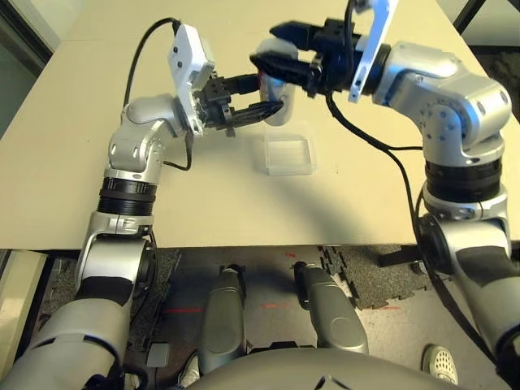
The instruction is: Pour the medicine from the bottle into the box.
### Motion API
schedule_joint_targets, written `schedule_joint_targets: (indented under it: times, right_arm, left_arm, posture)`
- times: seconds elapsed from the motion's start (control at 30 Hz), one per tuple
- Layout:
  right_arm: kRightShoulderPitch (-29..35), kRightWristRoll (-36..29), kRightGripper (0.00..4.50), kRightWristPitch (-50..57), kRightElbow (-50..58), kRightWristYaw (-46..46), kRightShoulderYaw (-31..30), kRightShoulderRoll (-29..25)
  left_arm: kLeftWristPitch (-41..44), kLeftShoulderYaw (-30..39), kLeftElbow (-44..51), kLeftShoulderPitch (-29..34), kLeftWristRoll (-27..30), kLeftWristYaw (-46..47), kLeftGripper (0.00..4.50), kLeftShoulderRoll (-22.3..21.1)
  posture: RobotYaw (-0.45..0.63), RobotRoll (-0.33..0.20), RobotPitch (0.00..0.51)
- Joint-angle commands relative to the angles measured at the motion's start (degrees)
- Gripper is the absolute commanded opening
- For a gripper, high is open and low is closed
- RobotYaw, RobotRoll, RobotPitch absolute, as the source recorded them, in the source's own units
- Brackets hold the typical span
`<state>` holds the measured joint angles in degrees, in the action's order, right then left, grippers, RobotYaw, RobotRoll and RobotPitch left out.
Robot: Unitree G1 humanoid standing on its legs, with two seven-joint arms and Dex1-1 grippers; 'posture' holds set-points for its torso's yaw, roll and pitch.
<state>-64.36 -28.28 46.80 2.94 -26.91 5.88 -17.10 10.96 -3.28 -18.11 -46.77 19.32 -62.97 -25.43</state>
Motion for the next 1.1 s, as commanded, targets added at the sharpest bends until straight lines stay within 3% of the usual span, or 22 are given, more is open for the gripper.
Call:
schedule_joint_targets:
  times: [0.03, 0.23, 0.43, 0.87, 1.1]
  right_arm:
    - [0.6, 1.8, 2.57, -1.5, -3.4, 3.0, 1.6, -0.6]
    - [7.6, 8.5, 2.57, -8.7, -7.1, 3.0, -2.1, -2.7]
    - [14.8, 12.9, 2.57, -17.3, -15.6, 5.6, -1.6, -0.9]
    - [20.9, 18.6, 2.57, -31.1, -34.4, 7.5, -1.5, 2.5]
    - [22.3, 19.8, 2.57, -35.0, -39.1, 7.2, -1.7, 3.7]
  left_arm:
    - [-3.6, 0.9, -4.0, -2.1, -2.5, 3.8, 2.31, 1.1]
    - [-8.9, 3.8, -14.4, -6.7, -7.2, 17.1, 2.31, 3.2]
    - [-11.9, 6.6, -23.0, -8.8, -9.2, 27.9, 2.31, 5.3]
    - [-12.5, 6.9, -23.5, -4.6, -9.4, 30.0, 2.31, 6.8]
    - [-12.1, 7.0, -22.0, -3.6, -9.2, 31.1, 2.31, 7.0]
  posture:
    - [-0.04, 0.000, 0.192]
    - [-0.03, 0.000, 0.187]
    - [-0.03, 0.000, 0.189]
    - [-0.01, 0.000, 0.192]
    - [0.00, 0.000, 0.196]
